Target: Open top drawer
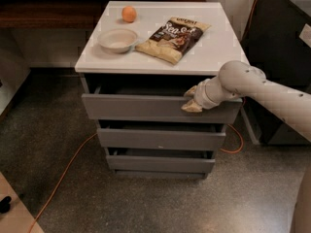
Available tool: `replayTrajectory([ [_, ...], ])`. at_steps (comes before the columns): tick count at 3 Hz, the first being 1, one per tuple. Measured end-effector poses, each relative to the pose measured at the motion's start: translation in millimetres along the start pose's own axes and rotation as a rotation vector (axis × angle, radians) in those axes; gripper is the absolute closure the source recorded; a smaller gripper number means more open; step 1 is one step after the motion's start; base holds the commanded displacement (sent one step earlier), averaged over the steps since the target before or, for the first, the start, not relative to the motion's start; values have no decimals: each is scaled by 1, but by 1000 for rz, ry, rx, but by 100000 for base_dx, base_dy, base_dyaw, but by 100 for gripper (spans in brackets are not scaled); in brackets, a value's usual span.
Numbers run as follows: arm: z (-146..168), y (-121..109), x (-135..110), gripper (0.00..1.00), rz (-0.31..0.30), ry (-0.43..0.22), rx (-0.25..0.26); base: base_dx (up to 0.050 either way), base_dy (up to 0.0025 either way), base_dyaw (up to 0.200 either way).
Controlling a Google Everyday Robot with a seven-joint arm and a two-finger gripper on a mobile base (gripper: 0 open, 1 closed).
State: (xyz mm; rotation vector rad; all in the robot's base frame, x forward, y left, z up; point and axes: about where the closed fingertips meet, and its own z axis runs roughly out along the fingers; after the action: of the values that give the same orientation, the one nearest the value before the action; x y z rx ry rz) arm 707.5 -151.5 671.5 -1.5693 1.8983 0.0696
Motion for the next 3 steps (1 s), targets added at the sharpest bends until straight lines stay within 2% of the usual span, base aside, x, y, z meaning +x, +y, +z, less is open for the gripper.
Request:
replayTrajectory([
  [1, -10, 14, -1, 95, 7, -15, -8, 0, 0, 0],
  [2, -22, 34, 0, 100, 21, -29, -20, 0, 0, 0],
  [3, -32, 58, -2, 100, 43, -50, -46, 0, 0, 0],
])
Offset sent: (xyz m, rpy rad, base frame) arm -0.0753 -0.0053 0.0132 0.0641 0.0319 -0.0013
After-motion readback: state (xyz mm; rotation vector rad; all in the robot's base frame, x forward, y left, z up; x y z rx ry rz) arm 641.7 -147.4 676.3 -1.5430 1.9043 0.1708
